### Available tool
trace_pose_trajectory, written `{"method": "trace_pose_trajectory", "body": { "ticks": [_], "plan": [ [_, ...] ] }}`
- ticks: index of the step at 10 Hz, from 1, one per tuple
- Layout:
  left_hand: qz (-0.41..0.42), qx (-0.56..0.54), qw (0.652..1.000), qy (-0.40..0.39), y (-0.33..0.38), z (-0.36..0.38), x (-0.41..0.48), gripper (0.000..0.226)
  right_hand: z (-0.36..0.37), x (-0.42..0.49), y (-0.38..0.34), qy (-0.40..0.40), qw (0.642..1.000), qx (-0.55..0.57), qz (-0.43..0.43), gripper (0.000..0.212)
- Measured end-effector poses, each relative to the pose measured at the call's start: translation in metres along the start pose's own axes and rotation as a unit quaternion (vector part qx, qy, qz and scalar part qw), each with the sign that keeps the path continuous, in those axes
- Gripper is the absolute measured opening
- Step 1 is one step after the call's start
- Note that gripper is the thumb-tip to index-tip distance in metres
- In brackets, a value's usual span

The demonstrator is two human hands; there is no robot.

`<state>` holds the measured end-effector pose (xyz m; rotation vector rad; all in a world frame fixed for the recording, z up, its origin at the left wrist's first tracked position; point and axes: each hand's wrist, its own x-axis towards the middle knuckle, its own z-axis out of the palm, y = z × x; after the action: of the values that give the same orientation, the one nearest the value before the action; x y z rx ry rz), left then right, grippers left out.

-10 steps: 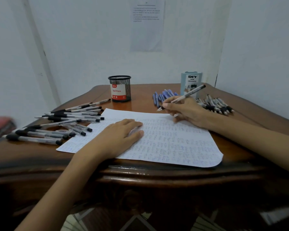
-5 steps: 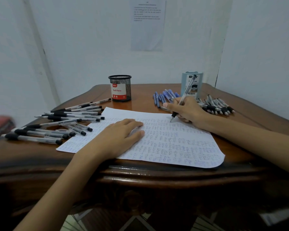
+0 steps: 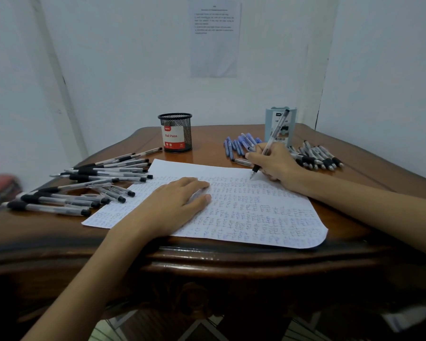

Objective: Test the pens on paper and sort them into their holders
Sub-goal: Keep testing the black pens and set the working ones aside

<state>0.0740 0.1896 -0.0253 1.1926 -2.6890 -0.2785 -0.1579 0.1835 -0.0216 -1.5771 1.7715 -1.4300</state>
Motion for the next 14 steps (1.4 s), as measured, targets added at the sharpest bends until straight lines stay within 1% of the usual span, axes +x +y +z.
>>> {"method": "trace_pose_trajectory", "body": {
  "ticks": [2, 3, 5, 9, 11, 12, 13, 14],
  "plan": [
    [0.001, 0.001, 1.000, 0.000, 0.000, -0.001, 0.001, 0.048, 0.000, 0.000, 0.000, -0.012, 1.000, 0.001, 0.002, 0.036],
    [0.001, 0.002, 1.000, -0.001, 0.001, 0.000, 0.000, 0.049, 0.000, 0.002, 0.001, -0.003, 1.000, -0.002, 0.009, 0.037],
    [0.001, 0.002, 1.000, 0.002, 0.001, 0.000, 0.000, 0.048, 0.001, 0.003, 0.003, 0.003, 1.000, -0.006, -0.011, 0.040],
    [0.004, 0.002, 1.000, 0.003, 0.000, 0.000, 0.000, 0.049, 0.002, 0.005, 0.005, 0.025, 0.999, -0.020, -0.043, 0.038],
    [0.004, 0.004, 1.000, 0.002, 0.000, 0.000, -0.001, 0.049, 0.003, 0.003, 0.004, 0.022, 0.998, -0.015, -0.058, 0.042],
    [0.004, 0.005, 1.000, 0.001, 0.001, -0.001, -0.001, 0.049, 0.001, 0.000, 0.000, 0.013, 0.996, 0.047, -0.068, 0.043],
    [0.007, 0.005, 1.000, 0.003, 0.000, 0.000, -0.001, 0.049, -0.001, -0.004, -0.008, 0.003, 0.993, 0.106, -0.054, 0.049],
    [0.005, 0.001, 1.000, 0.001, -0.001, 0.001, 0.000, 0.049, -0.005, -0.003, -0.015, 0.043, 0.990, 0.124, -0.048, 0.059]
  ]
}}
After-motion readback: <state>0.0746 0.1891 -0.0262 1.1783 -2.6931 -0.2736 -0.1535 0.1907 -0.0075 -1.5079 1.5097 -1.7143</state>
